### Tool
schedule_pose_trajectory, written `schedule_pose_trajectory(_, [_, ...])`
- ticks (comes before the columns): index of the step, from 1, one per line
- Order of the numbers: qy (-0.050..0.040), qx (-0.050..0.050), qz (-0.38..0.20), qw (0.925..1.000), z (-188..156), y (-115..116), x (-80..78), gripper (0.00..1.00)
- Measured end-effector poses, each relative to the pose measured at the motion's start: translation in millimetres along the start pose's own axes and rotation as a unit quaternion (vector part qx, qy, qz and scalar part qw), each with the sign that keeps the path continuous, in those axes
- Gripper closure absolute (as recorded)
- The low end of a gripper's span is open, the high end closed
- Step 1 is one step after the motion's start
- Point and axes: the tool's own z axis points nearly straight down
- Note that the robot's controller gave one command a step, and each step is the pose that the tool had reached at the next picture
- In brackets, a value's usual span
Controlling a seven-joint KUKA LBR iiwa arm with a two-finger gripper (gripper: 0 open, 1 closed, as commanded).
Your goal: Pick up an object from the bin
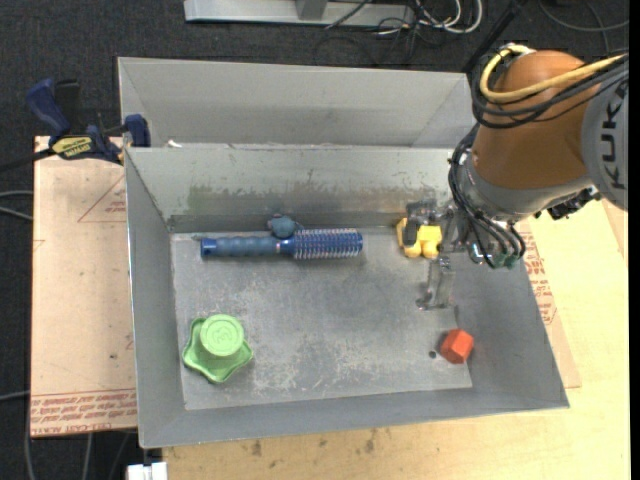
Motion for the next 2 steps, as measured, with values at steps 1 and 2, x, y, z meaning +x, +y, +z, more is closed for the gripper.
schedule_pose_trajectory(1, [0.0004, 0.001, -0.019, 0.9998, 78.2, -81.4, 17.4, 0.0])
schedule_pose_trajectory(2, [-0.0056, 0.0, -0.036, 0.9993, 153.5, -105.1, 79.9, 0.0])
